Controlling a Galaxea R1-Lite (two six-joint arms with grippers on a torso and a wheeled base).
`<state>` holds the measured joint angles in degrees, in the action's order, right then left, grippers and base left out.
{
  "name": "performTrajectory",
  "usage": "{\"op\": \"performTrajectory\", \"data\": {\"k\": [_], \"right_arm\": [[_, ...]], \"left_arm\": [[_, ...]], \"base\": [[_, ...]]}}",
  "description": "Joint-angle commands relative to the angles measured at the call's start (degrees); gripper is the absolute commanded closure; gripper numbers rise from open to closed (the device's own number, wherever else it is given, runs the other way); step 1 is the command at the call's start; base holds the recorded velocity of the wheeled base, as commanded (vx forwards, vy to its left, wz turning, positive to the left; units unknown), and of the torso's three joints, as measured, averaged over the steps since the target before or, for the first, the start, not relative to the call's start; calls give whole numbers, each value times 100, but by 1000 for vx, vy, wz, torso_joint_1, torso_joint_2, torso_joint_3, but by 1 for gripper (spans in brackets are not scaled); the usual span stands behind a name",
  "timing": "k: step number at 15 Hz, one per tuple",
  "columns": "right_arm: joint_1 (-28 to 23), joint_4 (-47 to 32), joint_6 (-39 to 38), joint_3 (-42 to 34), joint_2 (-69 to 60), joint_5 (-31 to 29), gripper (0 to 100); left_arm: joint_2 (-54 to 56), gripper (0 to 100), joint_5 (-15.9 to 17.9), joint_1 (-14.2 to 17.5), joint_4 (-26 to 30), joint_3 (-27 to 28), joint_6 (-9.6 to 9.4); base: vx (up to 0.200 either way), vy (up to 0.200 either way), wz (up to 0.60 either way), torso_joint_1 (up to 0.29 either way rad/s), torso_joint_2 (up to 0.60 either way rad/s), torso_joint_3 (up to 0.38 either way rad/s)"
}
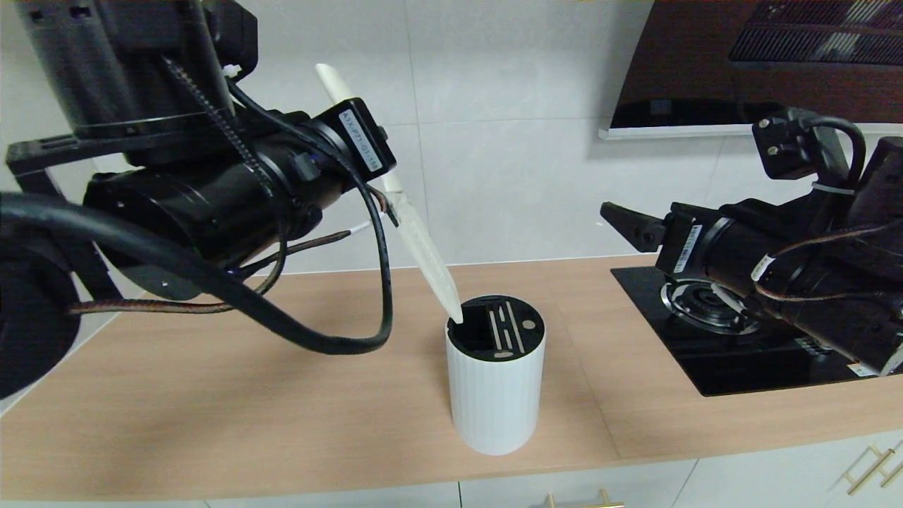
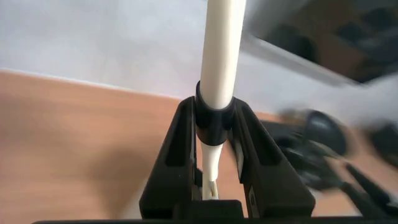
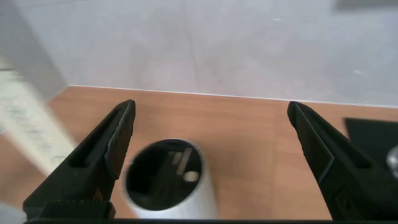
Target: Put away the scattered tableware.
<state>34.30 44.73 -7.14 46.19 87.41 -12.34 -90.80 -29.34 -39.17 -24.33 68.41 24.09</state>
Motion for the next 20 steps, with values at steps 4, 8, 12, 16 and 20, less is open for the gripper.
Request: {"op": "performTrajectory", "data": {"k": [4, 8, 12, 16, 20], "right_arm": [[-20, 45, 82, -84, 163, -6, 0], [-20, 45, 82, -93, 145, -6, 0], [-20, 45, 82, -93, 163, -14, 0], [-20, 45, 90, -119, 171, -14, 0], [-20, 45, 90, -119, 171, -14, 0]], "left_arm": [[-808, 100, -564, -258, -1654, -584, -1108], [-1415, 100, -924, -416, -2858, -689, -1715], [-1529, 100, -994, -478, -2875, -689, -1732], [-1810, 100, -1047, -522, -2981, -680, -1706], [-1924, 100, -1109, -592, -2998, -689, -1697]], "base": [[0, 0, 0, 0, 0, 0], [0, 0, 0, 0, 0, 0], [0, 0, 0, 0, 0, 0], [0, 0, 0, 0, 0, 0], [0, 0, 0, 0, 0, 0]]}}
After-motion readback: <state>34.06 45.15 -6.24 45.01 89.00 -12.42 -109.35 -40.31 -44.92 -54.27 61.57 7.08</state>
